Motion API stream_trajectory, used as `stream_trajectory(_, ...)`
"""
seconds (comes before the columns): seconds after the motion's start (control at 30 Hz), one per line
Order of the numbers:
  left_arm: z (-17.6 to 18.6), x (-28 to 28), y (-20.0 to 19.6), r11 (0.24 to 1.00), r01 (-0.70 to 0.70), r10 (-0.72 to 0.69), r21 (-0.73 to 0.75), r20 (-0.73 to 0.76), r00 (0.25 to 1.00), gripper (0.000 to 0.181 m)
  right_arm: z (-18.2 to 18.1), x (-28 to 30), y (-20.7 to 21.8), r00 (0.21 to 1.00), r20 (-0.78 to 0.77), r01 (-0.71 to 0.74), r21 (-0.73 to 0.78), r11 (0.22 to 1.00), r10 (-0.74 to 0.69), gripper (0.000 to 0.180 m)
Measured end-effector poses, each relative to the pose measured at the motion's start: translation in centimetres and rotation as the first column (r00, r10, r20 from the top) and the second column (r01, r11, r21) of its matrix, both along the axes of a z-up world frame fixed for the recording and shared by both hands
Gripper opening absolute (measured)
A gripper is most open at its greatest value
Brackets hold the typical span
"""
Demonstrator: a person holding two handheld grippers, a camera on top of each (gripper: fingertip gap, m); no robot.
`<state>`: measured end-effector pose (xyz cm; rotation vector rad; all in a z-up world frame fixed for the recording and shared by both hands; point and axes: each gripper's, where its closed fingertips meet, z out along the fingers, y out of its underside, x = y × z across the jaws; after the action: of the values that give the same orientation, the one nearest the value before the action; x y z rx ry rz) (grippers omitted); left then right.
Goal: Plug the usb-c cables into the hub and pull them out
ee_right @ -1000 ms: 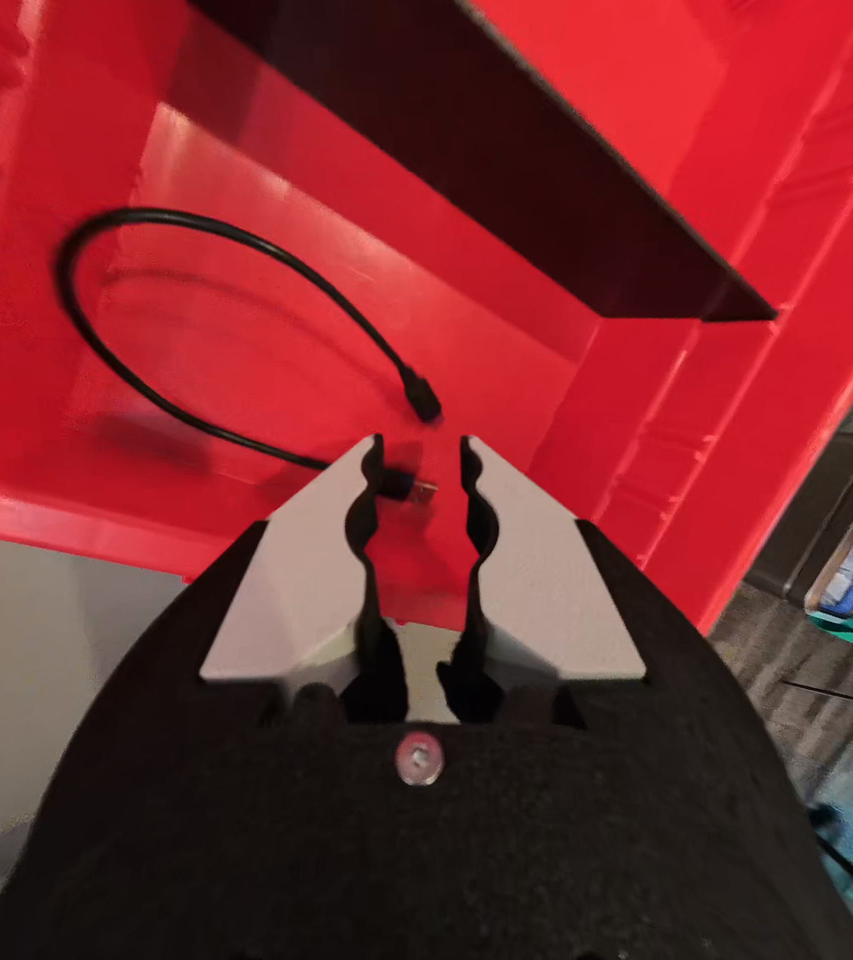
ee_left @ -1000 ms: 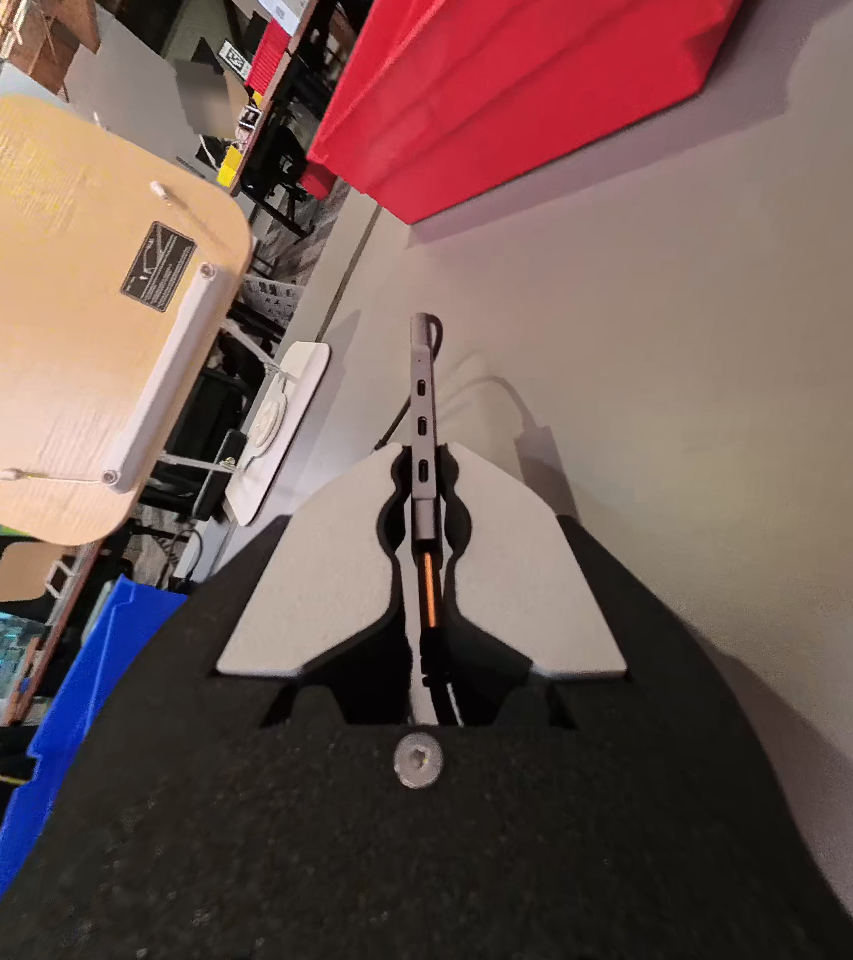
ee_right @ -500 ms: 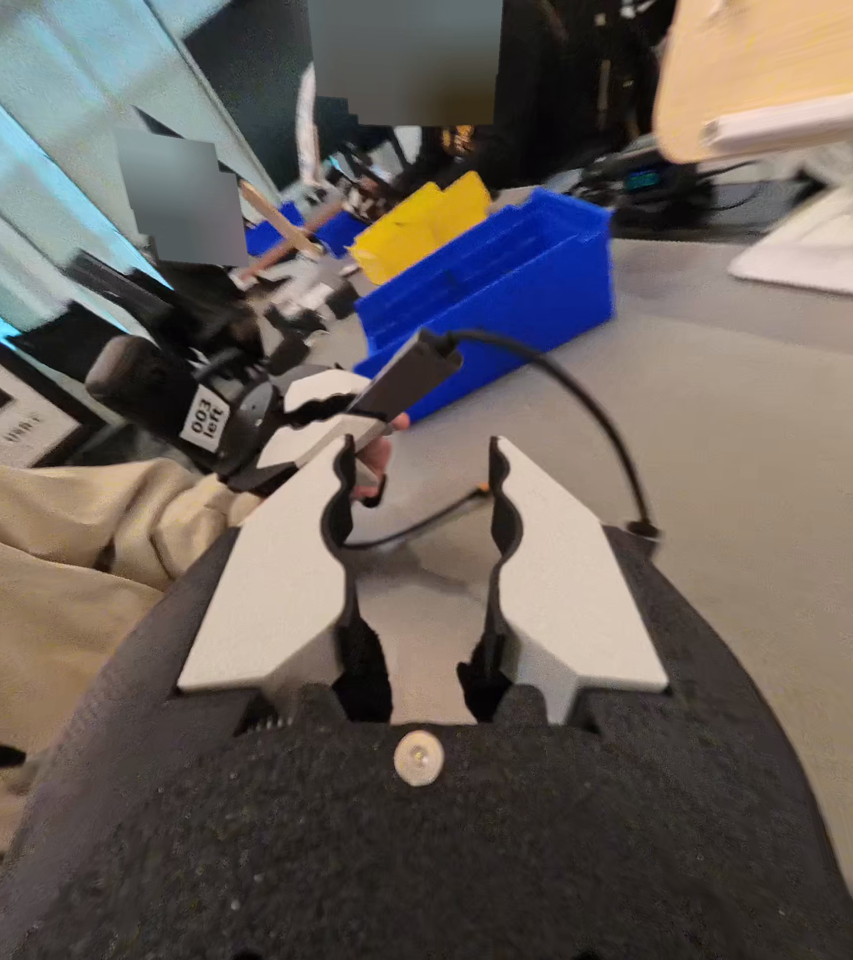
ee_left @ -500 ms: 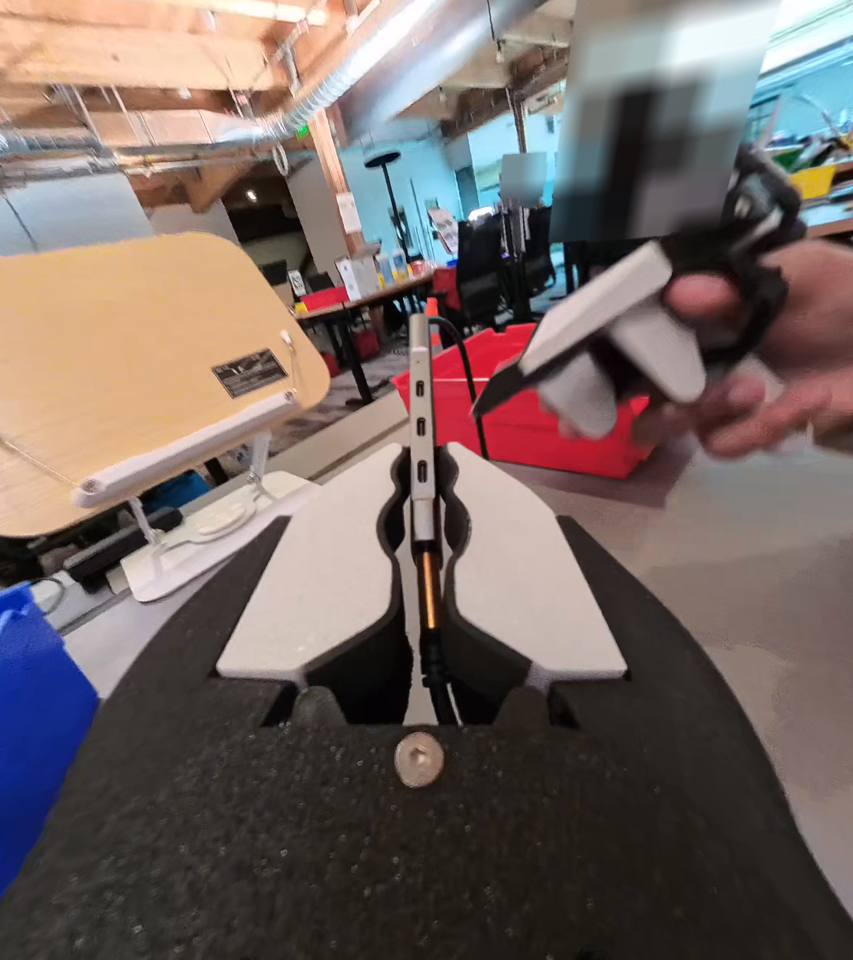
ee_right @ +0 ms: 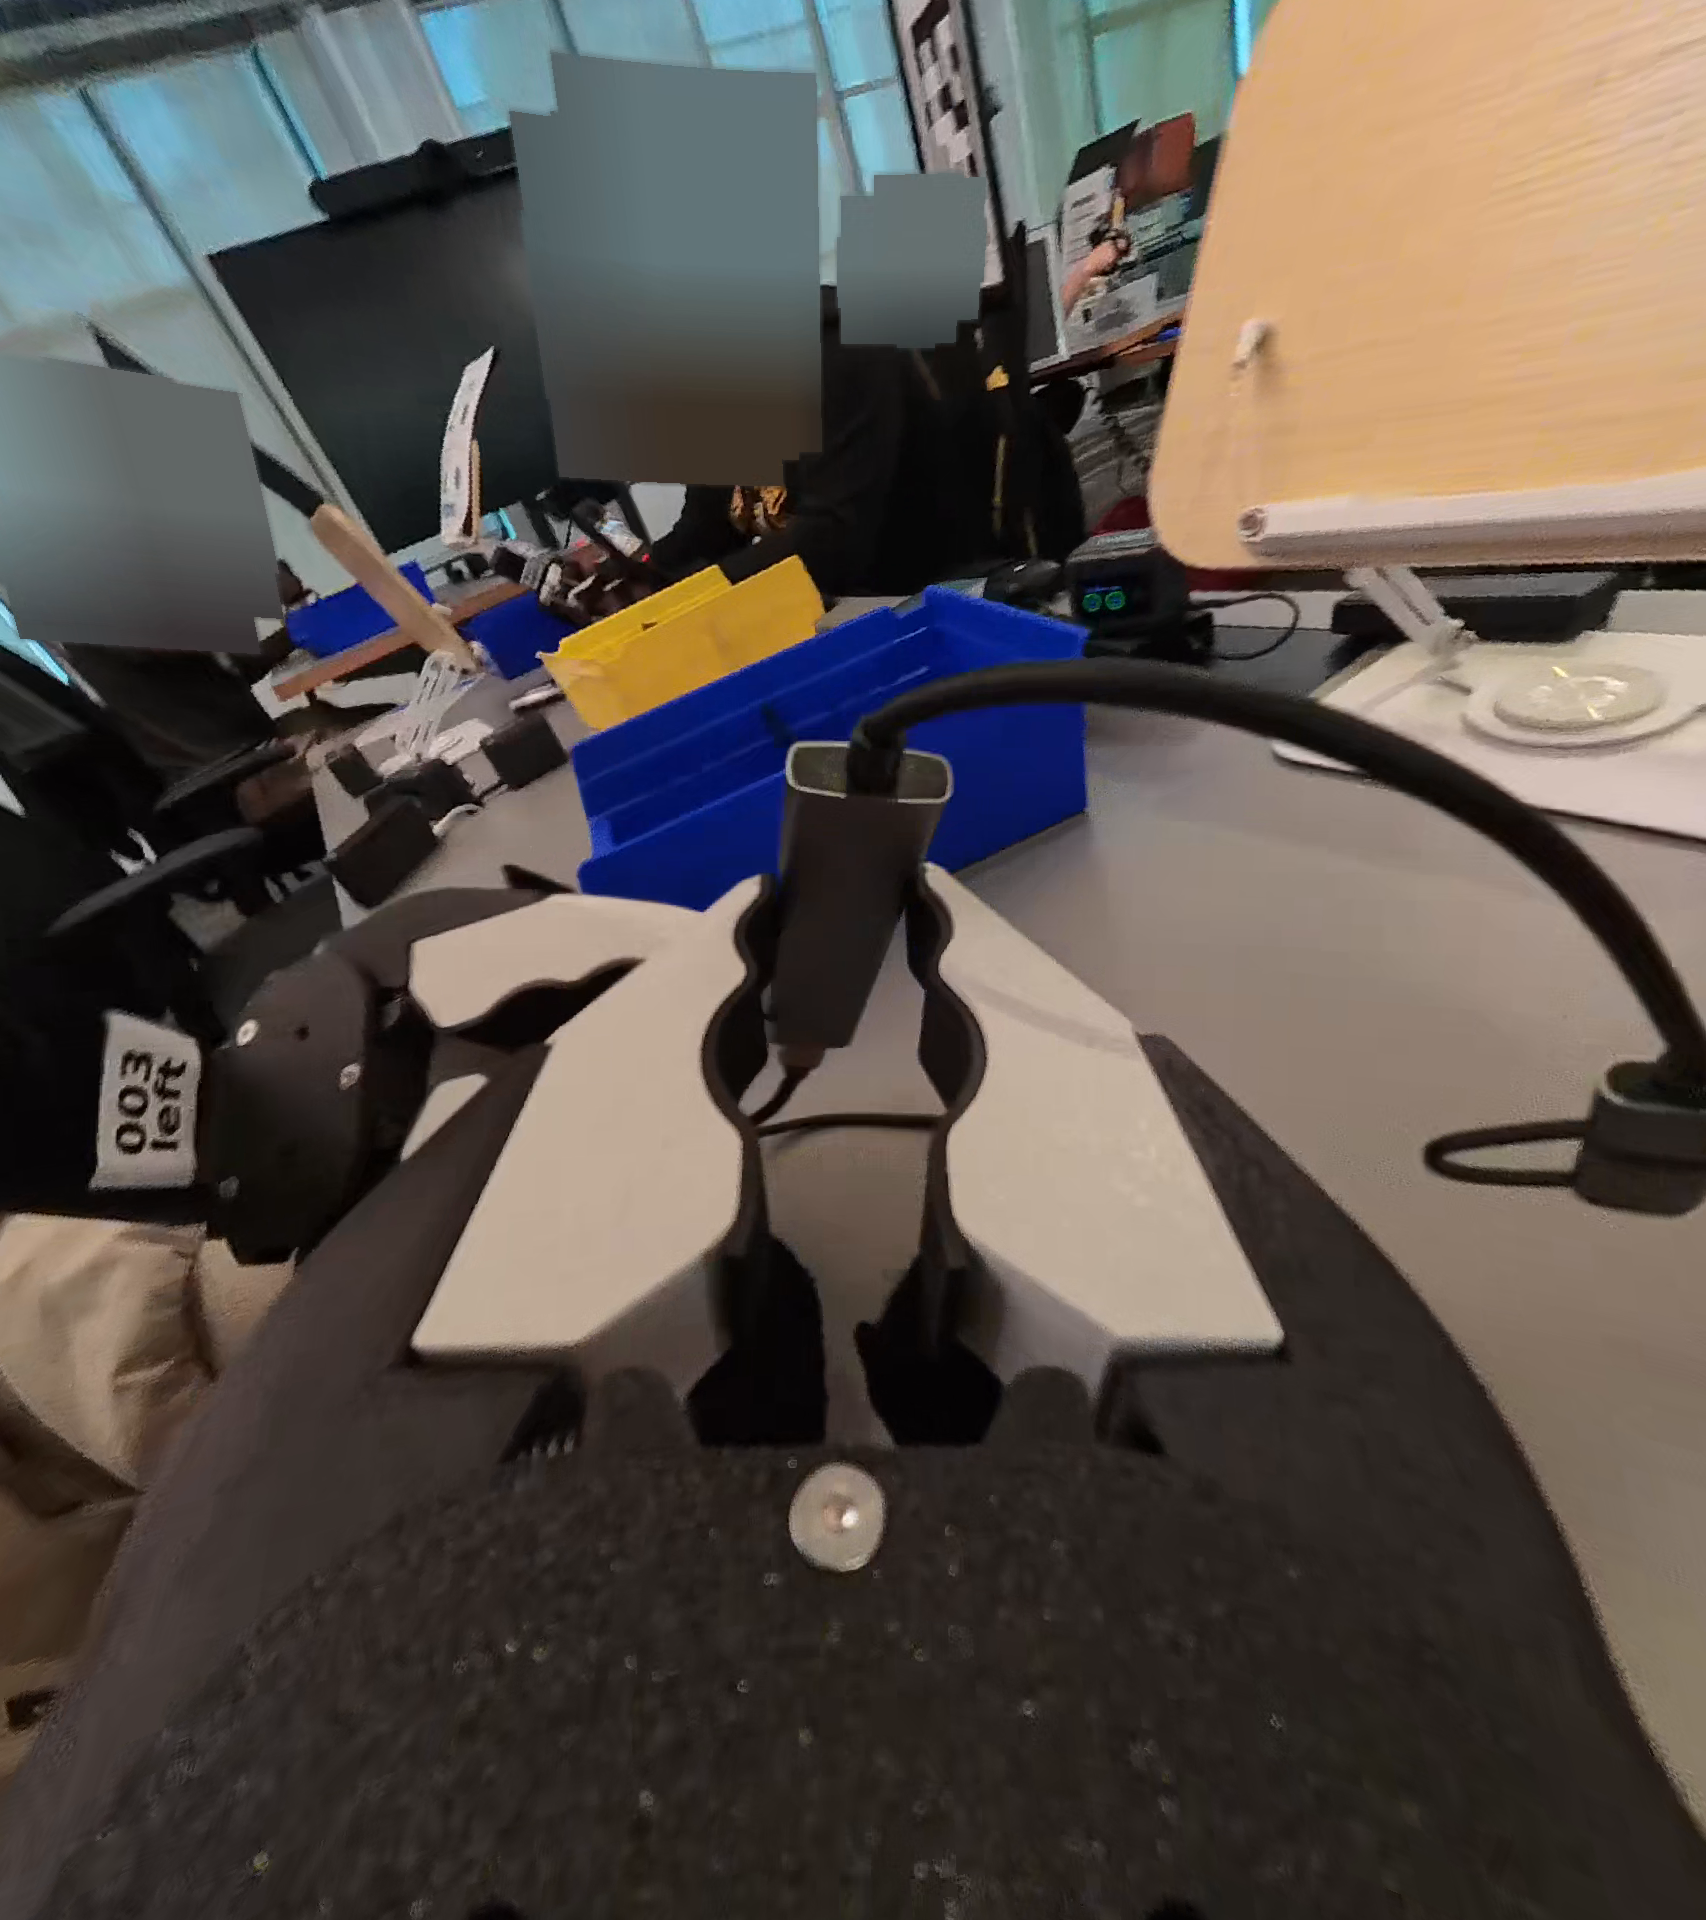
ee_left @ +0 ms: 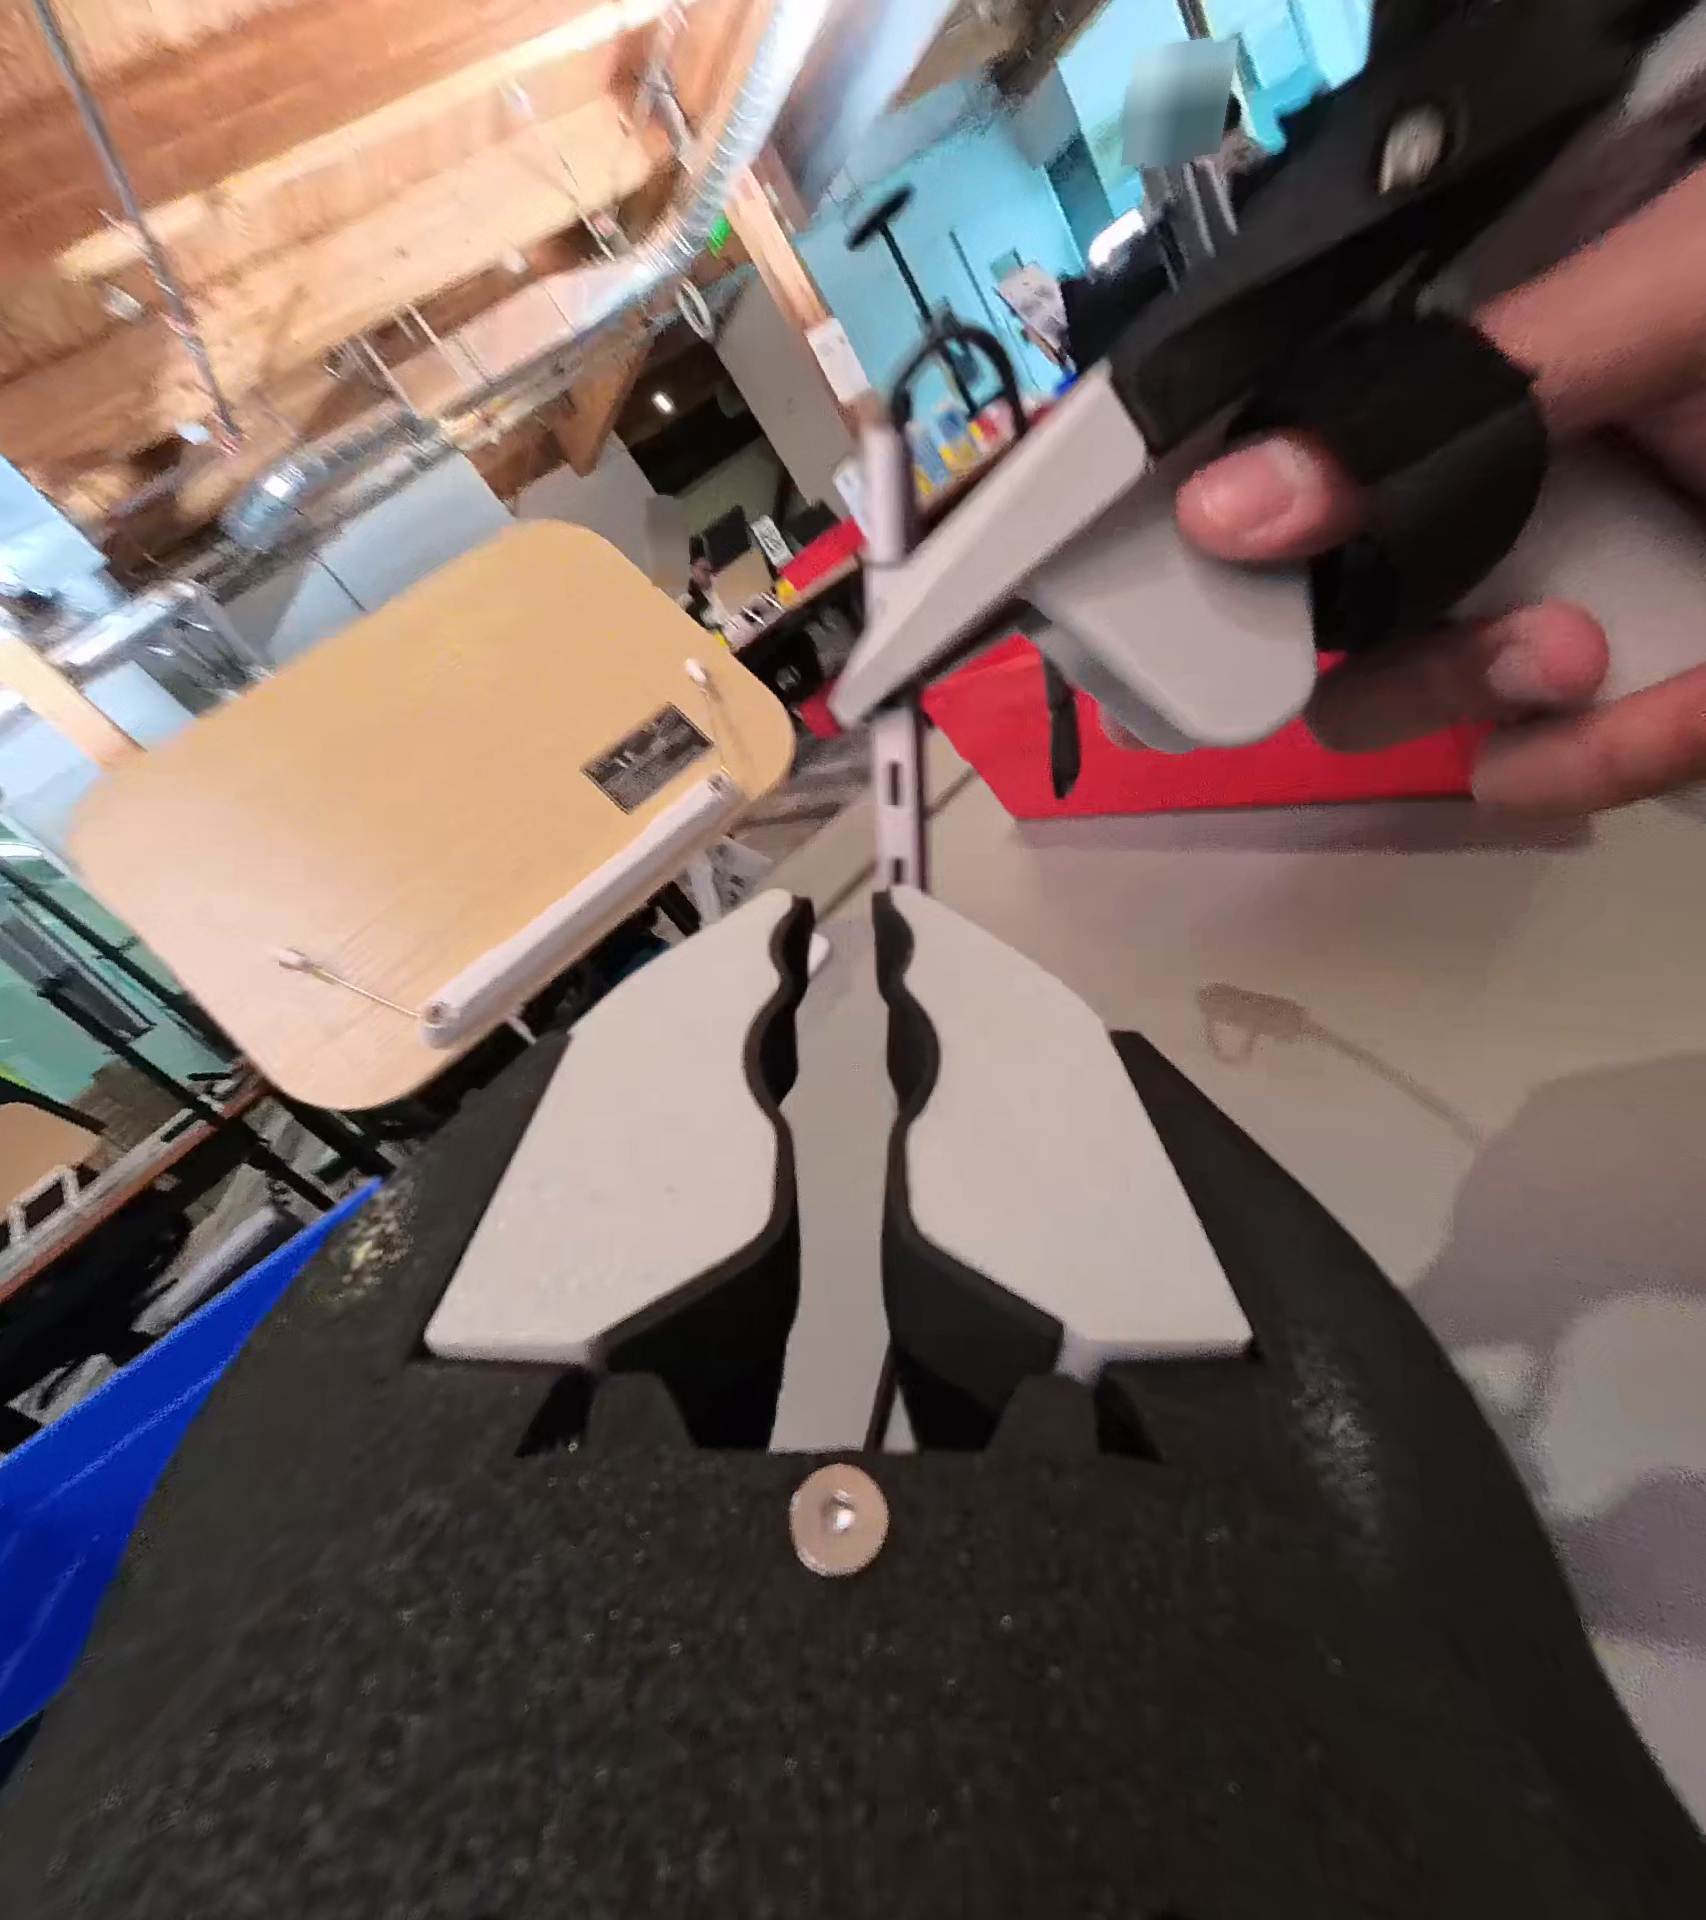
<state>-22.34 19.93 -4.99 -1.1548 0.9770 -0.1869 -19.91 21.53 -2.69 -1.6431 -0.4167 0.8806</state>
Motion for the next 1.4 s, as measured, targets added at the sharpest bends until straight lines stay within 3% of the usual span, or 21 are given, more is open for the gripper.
stream_trajectory(0.1,2.4,-1.0,-1.2,0.997,-0.015,0.009,0.080,0.074,0.997,0.012,-0.1,2.2,0.9,0.995,-0.086,0.043,-0.046,0.998,-0.047,0.022)
stream_trajectory(0.2,4.2,-0.4,-4.5,0.991,0.071,-0.086,0.114,0.133,0.987,0.009,1.6,3.6,0.9,0.957,-0.288,0.007,-0.070,0.998,-0.027,0.022)
stream_trajectory(0.33,2.2,3.4,-8.3,0.925,0.356,-0.319,-0.129,0.240,0.917,0.016,5.0,3.2,-0.5,0.847,-0.522,-0.144,-0.050,0.988,0.097,0.022)
stream_trajectory(0.4,1.2,4.0,-7.6,0.902,0.374,-0.304,-0.217,0.297,0.905,0.021,6.7,2.6,-1.5,0.741,-0.650,-0.265,-0.049,0.963,0.171,0.022)
stream_trajectory(0.53,2.9,1.8,-4.5,0.923,0.329,-0.223,-0.201,0.417,0.881,0.033,7.9,1.6,-2.8,0.526,-0.822,-0.468,-0.067,0.881,0.217,0.022)
stream_trajectory(0.67,5.7,-0.6,-3.9,0.953,0.296,-0.241,-0.064,0.434,0.868,0.040,5.4,-1.2,-3.1,0.419,-0.890,-0.637,-0.150,0.756,0.176,0.021)
stream_trajectory(0.73,6.3,-1.0,-4.1,0.958,0.286,-0.258,-0.008,0.404,0.877,0.035,3.0,-3.2,-3.4,0.387,-0.913,-0.724,-0.217,0.655,0.126,0.021)
stream_trajectory(0.83,6.0,-1.2,-4.3,0.960,0.278,-0.277,0.045,0.327,0.904,0.023,1.2,-4.1,-3.3,0.261,-0.964,-0.793,-0.186,0.580,0.047,0.022)
stream_trajectory(0.9,5.6,-1.4,-4.3,0.957,0.280,-0.289,0.072,0.290,0.912,0.017,0.5,-4.5,-3.4,0.235,-0.971,-0.820,-0.179,0.543,0.036,0.021)
stream_trajectory(1.07,4.9,-1.3,-4.1,0.950,0.297,-0.311,0.093,0.259,0.914,0.018,1.6,-3.6,-3.2,0.173,-0.983,-0.819,-0.111,0.563,0.056,0.021)
stream_trajectory(1.17,4.8,-1.2,-4.1,0.948,0.306,-0.319,0.091,0.268,0.909,0.017,1.5,-3.8,-3.6,0.207,-0.974,-0.825,-0.126,0.551,0.087,0.022)
stream_trajectory(1.3,4.3,-0.8,-4.2,0.944,0.311,-0.327,0.106,0.210,0.921,0.009,0.8,-3.9,-3.6,0.160,-0.985,-0.844,-0.106,0.526,0.059,0.022)
stream_trajectory(1.4,4.3,-0.9,-4.1,0.939,0.340,-0.343,0.048,0.203,0.917,0.009,0.4,-4.1,-3.7,0.181,-0.980,-0.850,-0.111,0.515,0.088,0.024)
